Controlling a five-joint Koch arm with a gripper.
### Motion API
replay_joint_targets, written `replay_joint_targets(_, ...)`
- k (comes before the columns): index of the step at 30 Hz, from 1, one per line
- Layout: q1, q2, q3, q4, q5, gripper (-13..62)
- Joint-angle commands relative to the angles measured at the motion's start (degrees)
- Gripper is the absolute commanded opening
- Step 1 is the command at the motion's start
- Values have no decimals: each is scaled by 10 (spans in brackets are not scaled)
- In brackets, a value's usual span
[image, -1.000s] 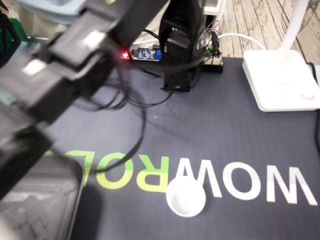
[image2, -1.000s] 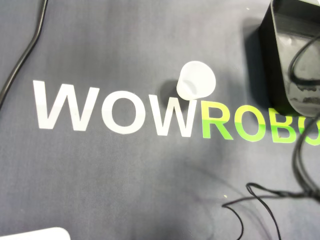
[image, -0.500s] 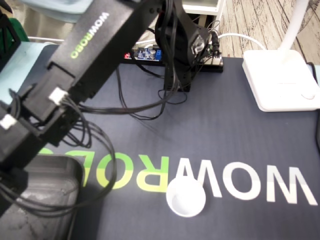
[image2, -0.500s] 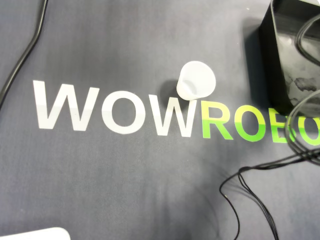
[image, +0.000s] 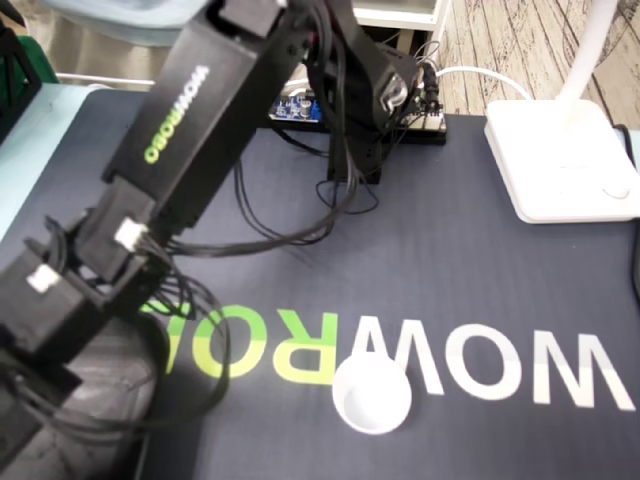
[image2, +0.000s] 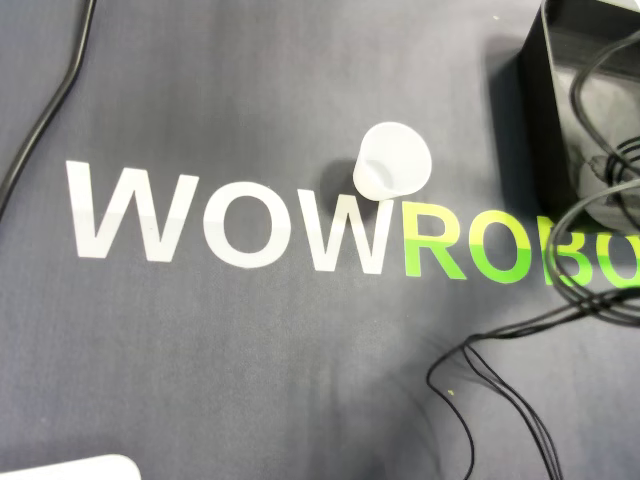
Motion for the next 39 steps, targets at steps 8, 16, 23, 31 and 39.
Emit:
replay_joint_targets(8,-26,78,-9,-53,-280,58)
replay_joint_targets(16,-93,258,142,-54,-667,58)
replay_joint_targets(23,-213,442,354,-48,-939,58)
replay_joint_targets(31,-332,570,568,-52,-1214,59)
replay_joint_targets(39,-371,533,563,-57,-1436,59)
